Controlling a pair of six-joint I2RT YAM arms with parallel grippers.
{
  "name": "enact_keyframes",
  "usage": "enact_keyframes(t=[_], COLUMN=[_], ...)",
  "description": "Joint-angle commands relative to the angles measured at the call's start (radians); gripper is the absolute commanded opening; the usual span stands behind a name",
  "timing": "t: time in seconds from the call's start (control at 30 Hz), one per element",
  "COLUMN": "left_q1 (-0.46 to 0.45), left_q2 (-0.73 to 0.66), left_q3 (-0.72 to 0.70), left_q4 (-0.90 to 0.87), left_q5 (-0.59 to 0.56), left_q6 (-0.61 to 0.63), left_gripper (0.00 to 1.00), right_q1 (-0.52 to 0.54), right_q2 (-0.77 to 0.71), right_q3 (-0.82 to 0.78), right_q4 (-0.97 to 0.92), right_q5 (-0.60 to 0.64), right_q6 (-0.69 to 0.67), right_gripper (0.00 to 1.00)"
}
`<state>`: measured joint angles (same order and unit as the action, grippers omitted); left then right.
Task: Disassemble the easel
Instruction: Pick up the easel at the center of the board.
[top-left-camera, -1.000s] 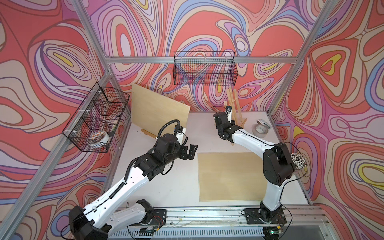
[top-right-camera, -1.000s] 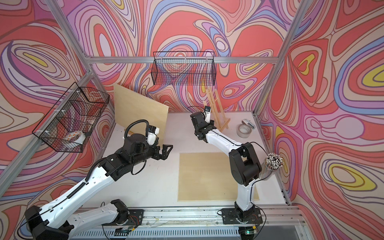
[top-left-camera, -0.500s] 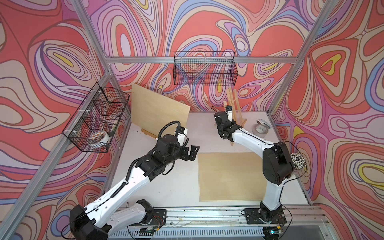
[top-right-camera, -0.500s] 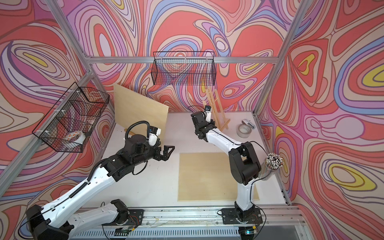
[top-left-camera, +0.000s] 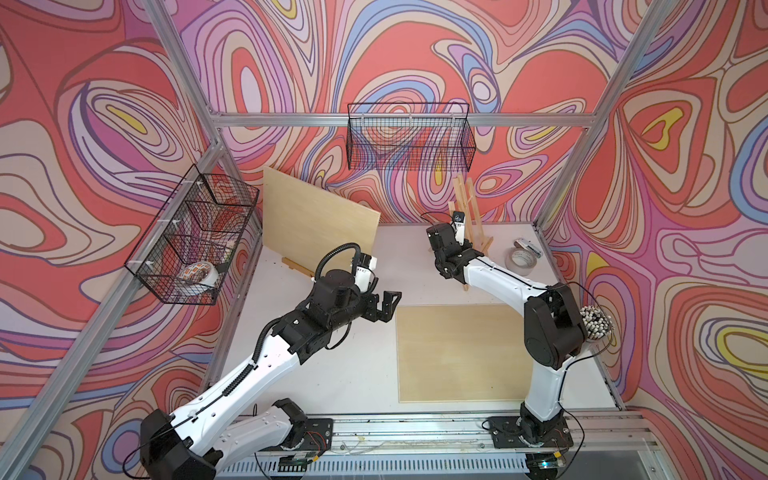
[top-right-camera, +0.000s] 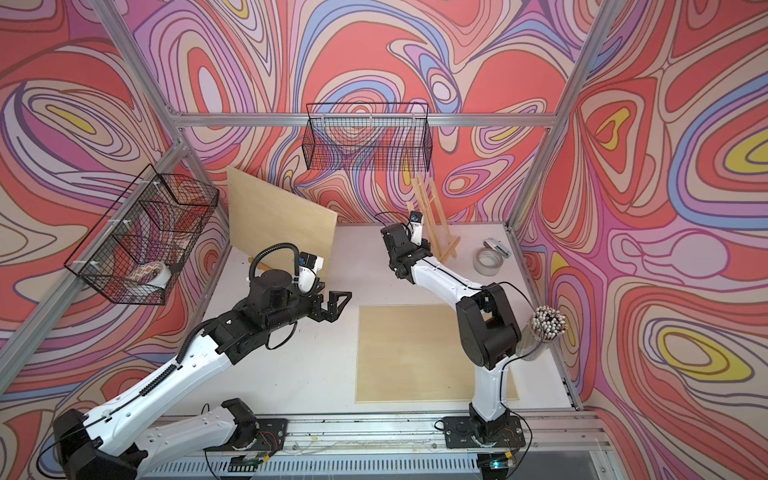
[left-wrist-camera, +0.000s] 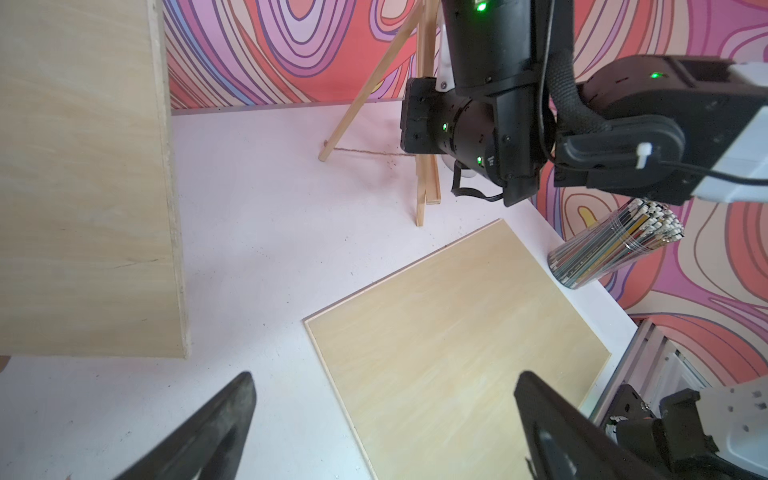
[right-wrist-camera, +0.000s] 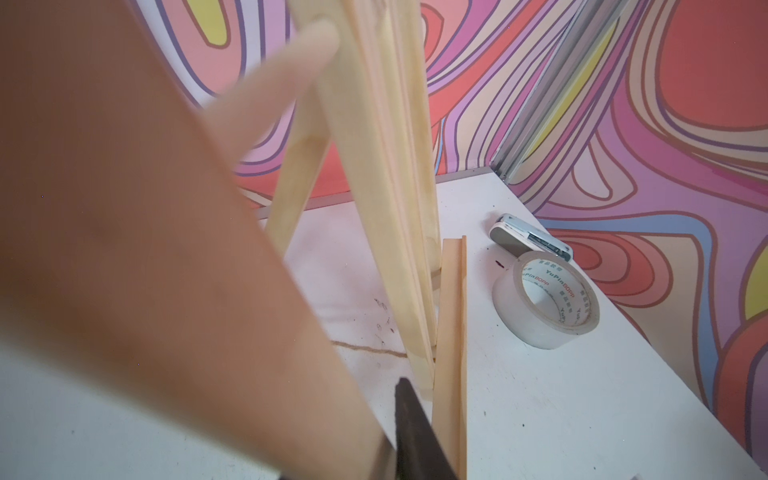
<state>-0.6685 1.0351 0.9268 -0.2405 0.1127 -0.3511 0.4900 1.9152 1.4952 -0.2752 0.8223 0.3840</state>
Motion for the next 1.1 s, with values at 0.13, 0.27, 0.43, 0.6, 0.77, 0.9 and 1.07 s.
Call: enact_keyframes(t=[0.13, 0.27, 0.43, 0.6, 0.77, 0.9, 1.07], left_q1=[-0.009, -0.012, -0.019, -0.026, -0.029, -0.032, -0.037], left_q2=[-0.023, -0.027, -0.039, -0.043, -0.038, -0.034, -0.027], left_q3=[-0.011, -0.012, -0.019, -0.020, -0.021, -0.020, -0.019], left_q4=[0.038, 0.040, 0.049, 0.053, 0.055, 0.055, 0.052], left_q5=[0.013, 0.018, 0.019, 0.021, 0.025, 0.027, 0.028], left_q6=[0.021, 0.023, 0.027, 0.031, 0.029, 0.028, 0.029], left_gripper=[1.00, 1.00, 1.00, 1.00, 1.00, 1.00, 0.99], right_q1=[-0.007, -0.008, -0.007, -0.008, -0.007, -0.008, -0.014], right_q2=[-0.021, -0.043, -0.080, -0.138, -0.245, -0.307, -0.368], right_q3=[-0.039, -0.058, -0.088, -0.154, -0.240, -0.308, -0.350], right_q4=[-0.024, -0.013, 0.006, 0.065, 0.160, 0.242, 0.270], right_q5=[-0.044, -0.061, -0.068, -0.095, -0.163, -0.219, -0.297], right_q6=[0.013, 0.005, -0.004, -0.037, -0.089, -0.123, -0.131], right_gripper=[0.00, 0.00, 0.00, 0.00, 0.00, 0.00, 0.00])
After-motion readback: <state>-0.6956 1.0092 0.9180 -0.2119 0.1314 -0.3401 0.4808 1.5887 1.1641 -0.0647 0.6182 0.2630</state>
